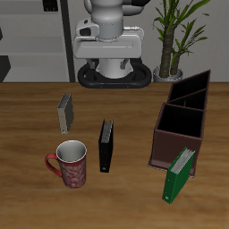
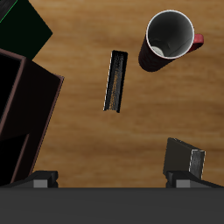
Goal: Place the yellow book into the left desk caddy's back compartment
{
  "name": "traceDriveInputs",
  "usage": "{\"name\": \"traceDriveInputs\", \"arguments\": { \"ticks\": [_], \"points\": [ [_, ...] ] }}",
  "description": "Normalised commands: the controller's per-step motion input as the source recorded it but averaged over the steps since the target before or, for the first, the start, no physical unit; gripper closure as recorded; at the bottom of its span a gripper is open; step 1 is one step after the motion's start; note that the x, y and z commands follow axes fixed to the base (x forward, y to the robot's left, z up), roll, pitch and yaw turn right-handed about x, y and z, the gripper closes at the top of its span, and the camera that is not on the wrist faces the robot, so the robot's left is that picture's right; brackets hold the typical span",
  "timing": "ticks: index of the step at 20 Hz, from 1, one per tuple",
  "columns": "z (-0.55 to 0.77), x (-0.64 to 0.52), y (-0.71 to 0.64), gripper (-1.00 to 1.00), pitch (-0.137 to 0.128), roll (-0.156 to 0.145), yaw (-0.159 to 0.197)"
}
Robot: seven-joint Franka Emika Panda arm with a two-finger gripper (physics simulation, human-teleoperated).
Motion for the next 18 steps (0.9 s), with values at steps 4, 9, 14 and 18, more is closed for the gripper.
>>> {"name": "traceDriveInputs", "arguments": {
  "ticks": [4, 9, 14, 18],
  "points": [
    [-0.03, 0.05, -0.32, -1.00, -0.018, -0.021, 0.033],
    [-0.03, 0.01, -0.46, -1.00, -0.008, -0.002, -0.005],
    [-0.10, -0.02, -0.54, -1.00, -0.012, -0.064, -0.030],
    [-0.15, -0.11, -0.48, -1.00, -0.013, -0.061, -0.022]
  ]
}}
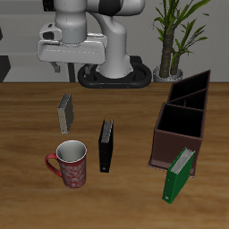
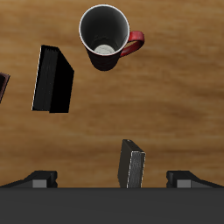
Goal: Place the yellow book into the left desk caddy's back compartment
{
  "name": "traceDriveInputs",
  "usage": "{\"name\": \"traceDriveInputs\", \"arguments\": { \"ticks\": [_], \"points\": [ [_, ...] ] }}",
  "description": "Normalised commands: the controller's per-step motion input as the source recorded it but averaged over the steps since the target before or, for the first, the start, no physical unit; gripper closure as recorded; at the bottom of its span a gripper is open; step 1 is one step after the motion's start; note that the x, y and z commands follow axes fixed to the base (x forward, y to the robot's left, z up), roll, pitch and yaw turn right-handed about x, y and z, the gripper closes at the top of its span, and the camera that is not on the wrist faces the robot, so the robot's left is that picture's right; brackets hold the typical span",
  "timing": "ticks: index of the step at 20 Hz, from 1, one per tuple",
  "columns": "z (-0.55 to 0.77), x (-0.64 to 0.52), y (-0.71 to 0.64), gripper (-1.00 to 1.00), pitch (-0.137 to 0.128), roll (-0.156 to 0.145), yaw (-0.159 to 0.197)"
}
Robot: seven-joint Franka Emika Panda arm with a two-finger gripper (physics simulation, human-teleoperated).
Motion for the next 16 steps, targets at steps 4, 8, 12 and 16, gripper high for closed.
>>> {"name": "traceDriveInputs", "arguments": {
  "ticks": [4, 8, 12, 16],
  "points": [
    [-0.13, -0.12, -0.37, -1.00, -0.022, -0.048, -0.030],
    [-0.26, -0.17, -0.22, -1.00, -0.042, -0.044, 0.012],
    [-0.23, -0.13, -0.11, -1.00, -0.011, -0.018, -0.002],
    [-0.25, -0.17, -0.14, -1.00, -0.040, -0.039, -0.005]
  ]
}}
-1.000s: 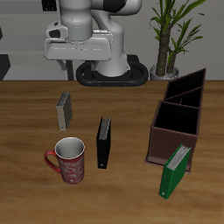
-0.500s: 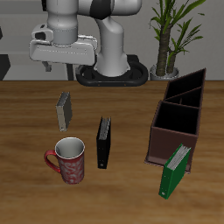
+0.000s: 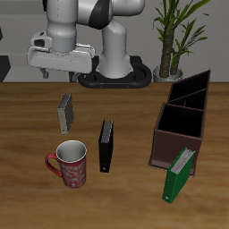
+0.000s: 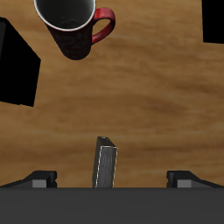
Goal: Place the yellow book into the left desk caddy's back compartment
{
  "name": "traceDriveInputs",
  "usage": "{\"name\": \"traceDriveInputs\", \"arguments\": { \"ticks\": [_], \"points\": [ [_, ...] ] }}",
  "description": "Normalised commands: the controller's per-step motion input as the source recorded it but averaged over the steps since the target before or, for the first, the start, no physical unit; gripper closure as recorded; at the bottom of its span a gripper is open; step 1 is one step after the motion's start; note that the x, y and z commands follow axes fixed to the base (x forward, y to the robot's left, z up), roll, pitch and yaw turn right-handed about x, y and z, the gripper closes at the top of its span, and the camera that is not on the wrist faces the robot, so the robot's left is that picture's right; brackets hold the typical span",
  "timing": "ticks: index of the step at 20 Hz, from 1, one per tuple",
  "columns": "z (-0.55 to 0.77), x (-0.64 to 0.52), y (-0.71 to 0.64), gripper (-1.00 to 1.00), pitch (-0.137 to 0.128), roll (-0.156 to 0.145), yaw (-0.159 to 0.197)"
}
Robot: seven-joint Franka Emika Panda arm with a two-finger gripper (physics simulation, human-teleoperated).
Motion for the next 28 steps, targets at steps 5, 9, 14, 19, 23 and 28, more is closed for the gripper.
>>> {"name": "traceDriveInputs", "arguments": {
  "ticks": [5, 9, 14, 19, 23, 28],
  "points": [
    [-0.31, -0.13, -0.14, -1.00, -0.011, -0.023, -0.028],
    [-0.27, -0.03, -0.06, -1.00, 0.028, 0.017, -0.026],
    [-0.36, -0.11, -0.01, -1.00, 0.009, 0.006, -0.015],
    [-0.30, -0.05, -0.02, -1.00, 0.025, 0.018, -0.031],
    [-0.51, -0.02, -0.06, -1.00, 0.083, 0.025, -0.038],
    [-0.37, -0.01, 0.03, -1.00, 0.050, 0.025, -0.002]
  ]
}}
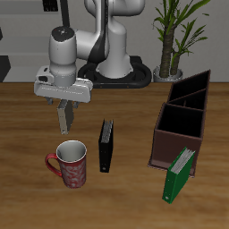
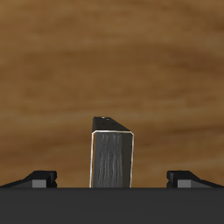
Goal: Place the yellow book into the left desk caddy's back compartment
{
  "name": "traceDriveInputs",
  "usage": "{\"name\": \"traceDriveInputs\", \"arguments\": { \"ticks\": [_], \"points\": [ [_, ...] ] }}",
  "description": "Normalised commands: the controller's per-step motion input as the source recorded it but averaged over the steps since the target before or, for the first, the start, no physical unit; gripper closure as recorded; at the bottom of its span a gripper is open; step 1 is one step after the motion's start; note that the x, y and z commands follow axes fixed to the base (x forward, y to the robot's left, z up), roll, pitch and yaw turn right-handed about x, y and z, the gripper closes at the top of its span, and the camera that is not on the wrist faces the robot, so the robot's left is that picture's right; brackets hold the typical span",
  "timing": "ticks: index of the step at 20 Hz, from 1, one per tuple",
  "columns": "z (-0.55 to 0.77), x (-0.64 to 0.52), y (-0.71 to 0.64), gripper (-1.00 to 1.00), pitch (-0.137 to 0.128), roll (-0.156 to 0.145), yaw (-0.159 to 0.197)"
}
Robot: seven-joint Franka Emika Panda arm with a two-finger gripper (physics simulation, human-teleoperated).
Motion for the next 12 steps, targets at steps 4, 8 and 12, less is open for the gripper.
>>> {"name": "traceDriveInputs", "arguments": {
  "ticks": [4, 8, 12],
  "points": [
    [-0.29, 0.06, 0.03, -1.00, 0.056, 0.012, -0.024],
    [-0.20, 0.08, -0.03, 1.00, 0.037, 0.010, -0.021],
    [-0.04, 0.00, -0.04, 1.00, 0.004, 0.004, -0.002]
  ]
}}
